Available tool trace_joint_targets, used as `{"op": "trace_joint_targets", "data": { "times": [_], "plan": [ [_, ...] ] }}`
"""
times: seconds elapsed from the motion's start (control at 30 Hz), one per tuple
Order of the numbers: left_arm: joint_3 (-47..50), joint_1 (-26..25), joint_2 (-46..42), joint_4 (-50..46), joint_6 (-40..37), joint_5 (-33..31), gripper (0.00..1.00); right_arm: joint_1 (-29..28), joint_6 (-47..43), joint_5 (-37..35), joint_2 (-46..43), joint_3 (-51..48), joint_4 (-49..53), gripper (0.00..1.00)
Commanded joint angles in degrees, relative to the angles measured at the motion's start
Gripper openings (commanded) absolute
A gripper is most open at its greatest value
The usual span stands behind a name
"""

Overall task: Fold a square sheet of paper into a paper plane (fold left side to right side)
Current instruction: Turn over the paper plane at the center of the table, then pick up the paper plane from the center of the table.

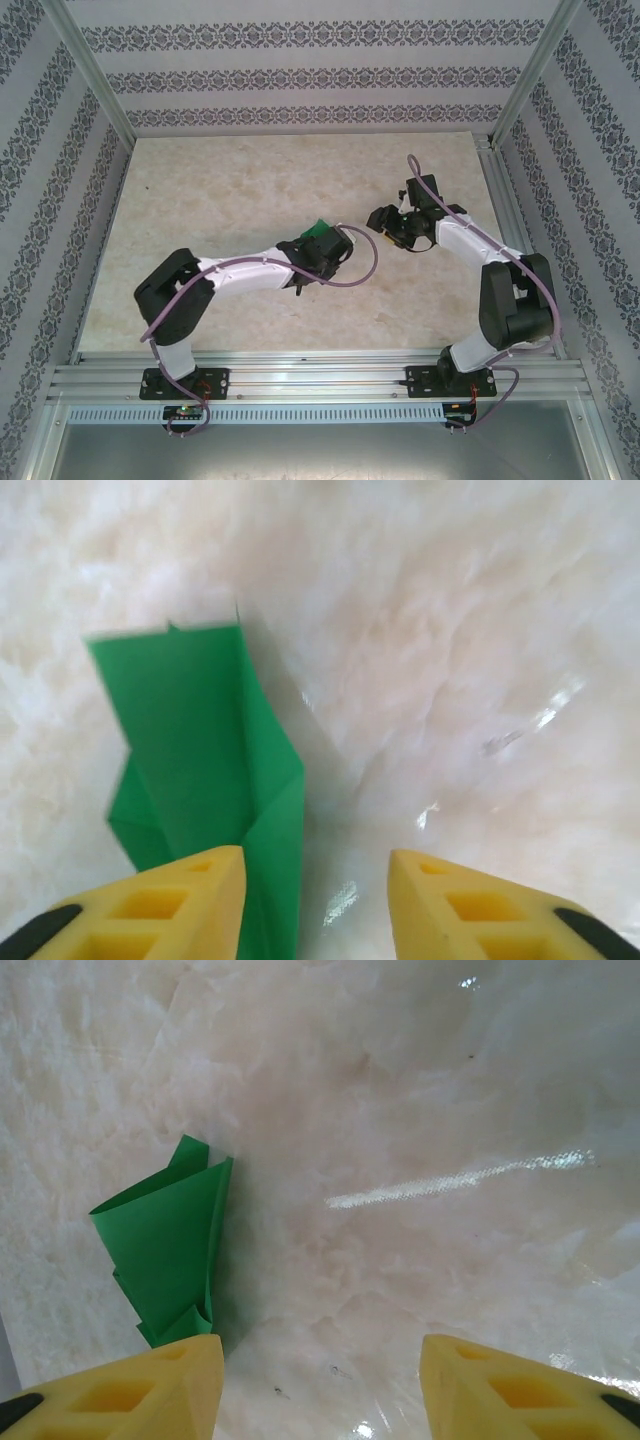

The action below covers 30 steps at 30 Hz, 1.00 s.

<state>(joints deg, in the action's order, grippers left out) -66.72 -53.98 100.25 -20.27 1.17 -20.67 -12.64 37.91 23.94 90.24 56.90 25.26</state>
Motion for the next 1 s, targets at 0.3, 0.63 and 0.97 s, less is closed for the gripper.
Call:
{"op": "trace_joint_targets", "data": {
  "times": [0.3,0.63,0.97],
  "plan": [
    [-1.8,14.6,-6.4,-8.5,7.4,21.1,0.52,-3.8,2.2,0.5,3.9,3.5,-2.2,0.56],
    [-4.6,14.8,2.7,-12.0,9.7,22.4,0.55,-3.8,2.2,1.1,4.5,3.1,-2.1,0.57],
    [-4.9,22.4,2.0,-8.3,14.5,35.1,0.57,-5.9,3.1,1.0,5.9,4.2,-2.3,0.56]
  ]
}}
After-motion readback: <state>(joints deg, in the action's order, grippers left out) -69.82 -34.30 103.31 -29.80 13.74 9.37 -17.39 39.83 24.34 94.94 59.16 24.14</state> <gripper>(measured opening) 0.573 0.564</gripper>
